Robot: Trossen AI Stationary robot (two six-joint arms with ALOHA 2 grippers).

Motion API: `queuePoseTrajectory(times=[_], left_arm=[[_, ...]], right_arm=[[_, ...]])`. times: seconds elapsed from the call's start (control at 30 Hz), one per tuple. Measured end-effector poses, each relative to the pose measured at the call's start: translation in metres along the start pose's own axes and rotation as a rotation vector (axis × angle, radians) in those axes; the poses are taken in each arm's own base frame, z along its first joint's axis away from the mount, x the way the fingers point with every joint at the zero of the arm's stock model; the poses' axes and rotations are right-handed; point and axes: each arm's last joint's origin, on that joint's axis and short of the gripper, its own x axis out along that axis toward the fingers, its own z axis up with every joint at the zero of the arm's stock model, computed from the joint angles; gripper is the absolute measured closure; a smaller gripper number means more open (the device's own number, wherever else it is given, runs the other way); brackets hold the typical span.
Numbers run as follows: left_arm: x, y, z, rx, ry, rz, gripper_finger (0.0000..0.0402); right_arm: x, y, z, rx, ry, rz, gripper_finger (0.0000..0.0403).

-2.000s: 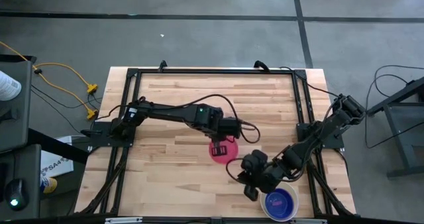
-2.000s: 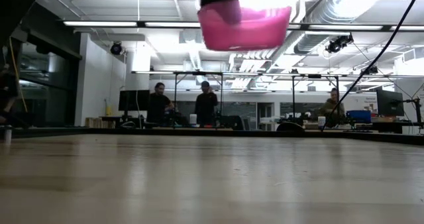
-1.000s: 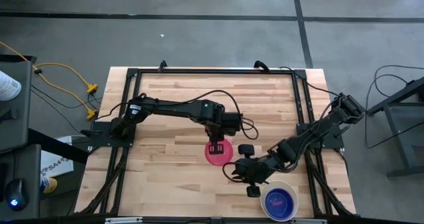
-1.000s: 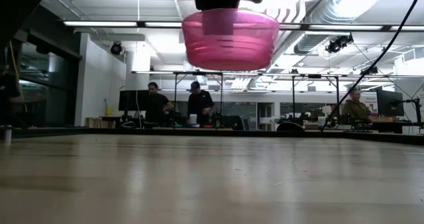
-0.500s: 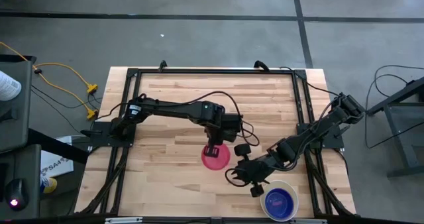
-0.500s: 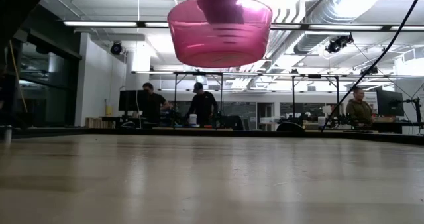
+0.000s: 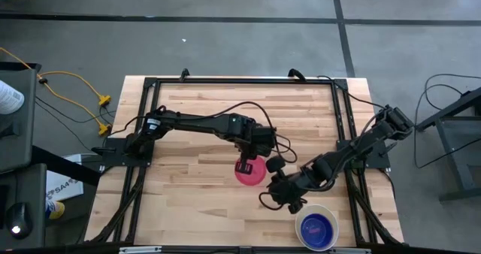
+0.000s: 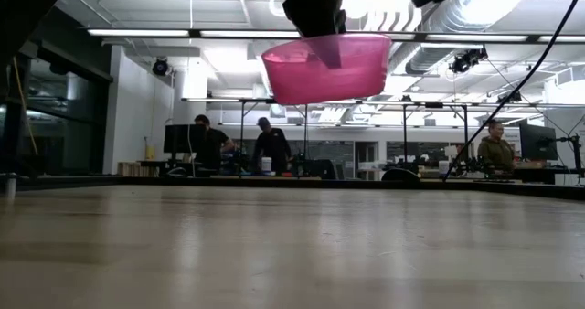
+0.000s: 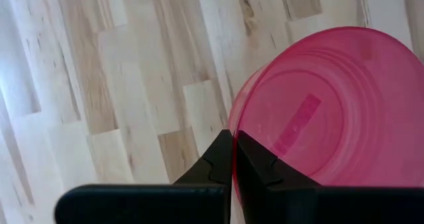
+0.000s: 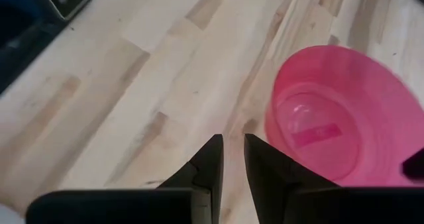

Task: Nest bowls inside each other
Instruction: Stack the red bowl on the purple bowl

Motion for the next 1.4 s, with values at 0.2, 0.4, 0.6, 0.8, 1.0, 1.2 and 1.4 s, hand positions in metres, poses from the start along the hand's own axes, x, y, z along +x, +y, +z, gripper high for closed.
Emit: queuePoseTrajectory(times=[0.2, 0.4, 0.6, 0.8, 1.0, 1.2, 1.4], left_arm=[[0.000, -0.001, -0.002, 0.044, 0.013, -0.035, 0.0401], [0.000, -0.002, -0.003, 0.057, 0.021, -0.061, 0.0401], [0.001, -0.002, -0.003, 0.057, 0.027, -0.049, 0.0401], [0.004, -0.002, -0.002, 0.055, 0.022, -0.047, 0.0401], [0.004, -0.003, 0.000, 0.107, 0.000, -0.096, 0.0401], [0.004, -0.004, 0.000, 0.153, -0.006, -0.114, 0.0401], [0.005, -0.003, 0.000, 0.127, -0.003, -0.103, 0.0401]], right_arm=[[0.002, -0.007, -0.001, -0.046, 0.004, -0.009, 0.0348], [0.003, -0.015, -0.002, -0.038, 0.002, 0.034, 0.0348], [0.004, -0.020, -0.003, -0.061, 0.006, 0.041, 0.0348], [0.005, -0.020, -0.004, -0.093, 0.014, 0.043, 0.0348], [0.004, -0.020, -0.004, -0.167, 0.011, 0.048, 0.0348], [0.004, -0.020, -0.004, -0.239, 0.011, 0.044, 0.0348], [0.005, -0.024, -0.009, -0.241, 0.066, 0.025, 0.0348]])
